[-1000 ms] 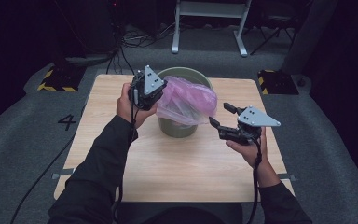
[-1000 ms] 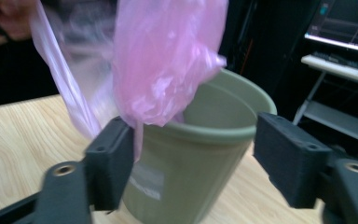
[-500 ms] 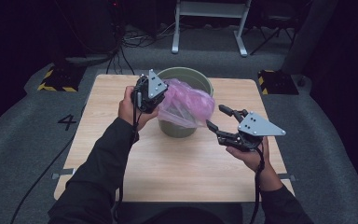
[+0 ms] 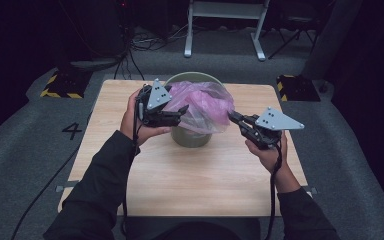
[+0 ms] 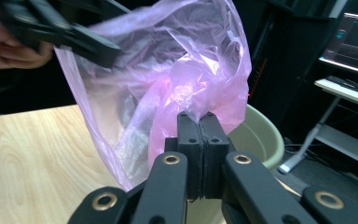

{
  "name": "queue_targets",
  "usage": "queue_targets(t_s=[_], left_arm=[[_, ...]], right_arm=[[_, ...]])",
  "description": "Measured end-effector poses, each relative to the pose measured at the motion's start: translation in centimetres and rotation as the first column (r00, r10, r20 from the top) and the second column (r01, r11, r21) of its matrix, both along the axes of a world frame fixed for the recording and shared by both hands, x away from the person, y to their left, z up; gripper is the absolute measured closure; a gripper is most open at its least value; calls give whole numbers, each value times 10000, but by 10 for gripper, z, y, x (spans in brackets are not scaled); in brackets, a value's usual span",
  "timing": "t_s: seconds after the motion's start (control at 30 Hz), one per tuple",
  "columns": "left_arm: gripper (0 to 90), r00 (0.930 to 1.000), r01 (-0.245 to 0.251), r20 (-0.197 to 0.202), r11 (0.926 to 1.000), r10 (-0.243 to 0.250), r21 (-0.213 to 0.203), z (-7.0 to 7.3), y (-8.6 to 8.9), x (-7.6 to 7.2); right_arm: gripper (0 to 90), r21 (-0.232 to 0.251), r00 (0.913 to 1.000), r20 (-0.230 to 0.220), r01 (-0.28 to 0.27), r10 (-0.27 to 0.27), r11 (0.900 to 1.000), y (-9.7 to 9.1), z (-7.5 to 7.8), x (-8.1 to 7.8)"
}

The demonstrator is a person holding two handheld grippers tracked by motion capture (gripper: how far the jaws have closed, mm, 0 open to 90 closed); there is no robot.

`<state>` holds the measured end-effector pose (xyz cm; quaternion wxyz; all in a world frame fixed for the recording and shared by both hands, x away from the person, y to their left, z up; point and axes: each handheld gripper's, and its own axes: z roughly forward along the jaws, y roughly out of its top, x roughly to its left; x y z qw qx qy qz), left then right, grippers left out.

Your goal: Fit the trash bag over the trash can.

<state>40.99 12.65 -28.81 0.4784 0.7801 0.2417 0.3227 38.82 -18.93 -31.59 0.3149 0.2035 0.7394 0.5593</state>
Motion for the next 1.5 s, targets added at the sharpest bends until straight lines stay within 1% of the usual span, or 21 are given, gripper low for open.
queue_targets(t_s=[0.1,0.17,0.27,0.3,0.4,0.47,0.57,0.67,0.7,0.8,0.9,0.97,1.0,1.07,1.13,1.2,1.27,1.33,1.4,1.47,1.5], left_arm=[[219,9996,207,224,9992,-199,-328,3,5,-15],[216,9975,604,392,9970,-585,-481,6,5,-28],[213,9897,1370,443,9903,-1360,-214,5,-6,-48],[213,9854,1631,503,9866,-1626,-55,3,-10,-53],[224,9770,2057,510,9781,-2072,319,-4,-25,-66],[236,9715,2286,525,9723,-2310,478,-8,-32,-71],[262,9610,2677,520,9609,-2715,702,-14,-39,-75],[270,9579,2733,557,9541,-2815,1224,-21,-47,-76],[272,9578,2746,503,9526,-2831,1312,-23,-49,-75],[272,9605,2654,404,9499,-2754,1654,-26,-56,-67],[260,9711,2262,295,9525,-2369,2040,-29,-60,-55],[267,9791,1995,11,9609,-2035,1919,-31,-58,-44],[298,9812,1913,-90,9639,-1930,1852,-32,-55,-39],[400,9880,1540,-195,9729,-1530,1725,-34,-49,-31],[531,9893,1456,-345,9780,-1420,1497,-35,-42,-26],[636,9915,1288,-365,9814,-1249,1422,-36,-36,-22],[714,9928,1176,-393,9812,-1129,1528,-37,-30,-19],[782,9941,1069,-363,9832,-1026,1483,-37,-25,-18],[857,9949,1001,-281,9846,-971,1433,-36,-20,-17],[884,9962,873,-207,9830,-851,1618,-36,-14,-15],[894,9965,825,-245,9841,-796,1575,-36,-11,-14]], right_arm=[[900,17,9996,-112,272,-272,9996,-1,-1,4],[900,60,9990,-204,411,-410,9991,-1,-1,6],[900,44,9982,-312,522,-521,9986,1,-1,8],[900,35,9983,-318,486,-484,9988,1,-1,9],[900,-120,9984,-361,439,-443,9990,4,-1,9],[899,-234,9983,-378,439,-448,9988,7,-1,10],[896,-313,9982,-411,430,-443,9986,8,0,10],[891,-326,9982,-423,400,-414,9987,7,1,11],[891,-337,9982,-442,395,-410,9987,7,1,11],[885,-347,9983,-513,250,-267,9991,8,2,10],[874,-382,9984,-555,86,-107,9992,10,3,9],[861,-351,9982,-604,-41,19,9994,11,3,8],[852,-353,9980,-622,-86,64,9993,11,3,7],[834,-390,9975,-688,-203,176,9990,11,3,6],[823,-377,9968,-759,-265,236,9989,10,4,5],[792,-315,9959,-851,-345,318,9989,8,4,5],[719,-267,9955,-877,-376,351,9989,7,4,4],[601,-197,9951,-909,-398,379,9990,5,4,3],[498,-388,9966,-748,-383,353,9985,5,6,1],[437,-452,9978,-618,-254,226,9987,3,7,-1],[413,-348,9977,-645,-228,205,9991,1,8,-2]])
